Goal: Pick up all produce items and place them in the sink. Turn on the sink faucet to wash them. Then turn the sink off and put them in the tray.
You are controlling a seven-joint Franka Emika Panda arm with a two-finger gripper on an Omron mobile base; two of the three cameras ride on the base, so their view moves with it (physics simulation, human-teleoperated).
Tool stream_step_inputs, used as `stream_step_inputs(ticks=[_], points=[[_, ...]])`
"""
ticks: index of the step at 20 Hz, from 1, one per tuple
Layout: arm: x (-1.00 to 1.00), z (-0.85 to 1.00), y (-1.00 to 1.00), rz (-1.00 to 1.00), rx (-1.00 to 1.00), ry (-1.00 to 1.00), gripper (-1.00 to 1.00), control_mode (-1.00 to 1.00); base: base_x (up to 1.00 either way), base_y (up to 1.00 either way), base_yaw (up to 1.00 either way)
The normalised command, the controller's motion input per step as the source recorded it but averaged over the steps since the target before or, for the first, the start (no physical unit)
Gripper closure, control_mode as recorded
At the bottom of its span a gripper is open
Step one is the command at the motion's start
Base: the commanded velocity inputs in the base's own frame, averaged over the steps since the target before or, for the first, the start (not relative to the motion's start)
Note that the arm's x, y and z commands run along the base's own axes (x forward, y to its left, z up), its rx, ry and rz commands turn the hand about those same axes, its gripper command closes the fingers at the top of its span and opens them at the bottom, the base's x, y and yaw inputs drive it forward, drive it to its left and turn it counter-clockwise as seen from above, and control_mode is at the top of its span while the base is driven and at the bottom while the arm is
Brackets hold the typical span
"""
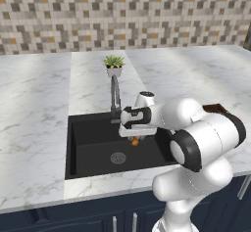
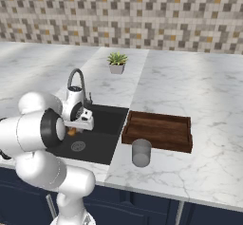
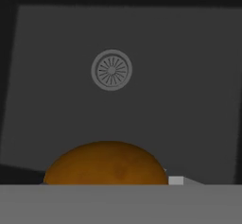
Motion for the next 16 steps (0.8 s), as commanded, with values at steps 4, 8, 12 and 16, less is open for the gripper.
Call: stream_step_inputs(ticks=[4, 8, 12, 16], points=[[0.18, -0.23, -0.12, -0.08, 0.00, -0.02, 1.00, -1.00, 0.00, 0.00, 0.00], [0.21, -0.23, -0.09, -0.09, -0.03, -0.06, 1.00, -1.00, 0.00, 0.00, 0.00], [0.26, -0.22, -0.08, -0.09, -0.03, -0.05, 1.00, -1.00, 0.00, 0.00, 0.00], [0.25, -0.25, -0.02, -0.08, -0.04, -0.05, 1.00, -1.00, 0.00, 0.00, 0.00]])
